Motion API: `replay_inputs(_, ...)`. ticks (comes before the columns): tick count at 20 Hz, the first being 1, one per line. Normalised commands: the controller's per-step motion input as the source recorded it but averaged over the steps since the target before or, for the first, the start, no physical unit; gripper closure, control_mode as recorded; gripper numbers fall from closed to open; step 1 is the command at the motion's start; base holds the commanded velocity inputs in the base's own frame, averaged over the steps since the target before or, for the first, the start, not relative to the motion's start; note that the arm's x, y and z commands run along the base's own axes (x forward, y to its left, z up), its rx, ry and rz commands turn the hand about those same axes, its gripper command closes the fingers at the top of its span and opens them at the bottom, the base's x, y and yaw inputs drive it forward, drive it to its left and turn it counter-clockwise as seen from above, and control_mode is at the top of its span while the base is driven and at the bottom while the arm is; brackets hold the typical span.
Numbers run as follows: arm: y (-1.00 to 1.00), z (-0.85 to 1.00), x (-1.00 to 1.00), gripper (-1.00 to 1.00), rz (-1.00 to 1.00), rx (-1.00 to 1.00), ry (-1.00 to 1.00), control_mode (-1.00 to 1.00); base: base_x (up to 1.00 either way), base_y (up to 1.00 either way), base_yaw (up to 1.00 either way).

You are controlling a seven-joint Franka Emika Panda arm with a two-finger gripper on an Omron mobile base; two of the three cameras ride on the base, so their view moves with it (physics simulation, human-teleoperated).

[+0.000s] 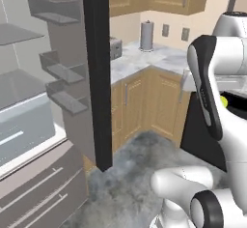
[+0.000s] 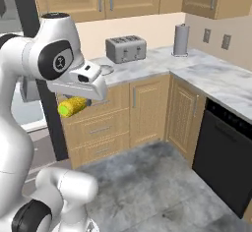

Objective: Pick corn from the fridge and place it on the plate on the counter.

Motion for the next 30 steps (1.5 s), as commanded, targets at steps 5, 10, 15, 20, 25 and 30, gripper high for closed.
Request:
replay_inputs(5, 0.00, 0.00, 0.00, 1.00, 0.00, 0.00, 0.00, 1.00, 1.00, -0.51, 0.06)
replay_inputs(10, 0.00, 0.00, 0.00, 1.00, 0.00, 0.00, 0.00, 1.00, 1.00, -0.35, 0.52)
replay_inputs(15, 0.00, 0.00, 0.00, 1.00, 0.00, 0.00, 0.00, 1.00, 0.96, -0.33, 0.66)
replay_inputs(20, 0.00, 0.00, 0.00, 1.00, 0.00, 0.00, 0.00, 1.00, 0.58, -0.67, 0.62)
replay_inputs(25, 0.00, 0.00, 0.00, 1.00, 0.00, 0.00, 0.00, 1.00, 0.42, -0.69, 0.63)
replay_inputs(30, 0.00, 0.00, 0.00, 1.00, 0.00, 0.00, 0.00, 1.00, 0.63, -0.58, 0.32)
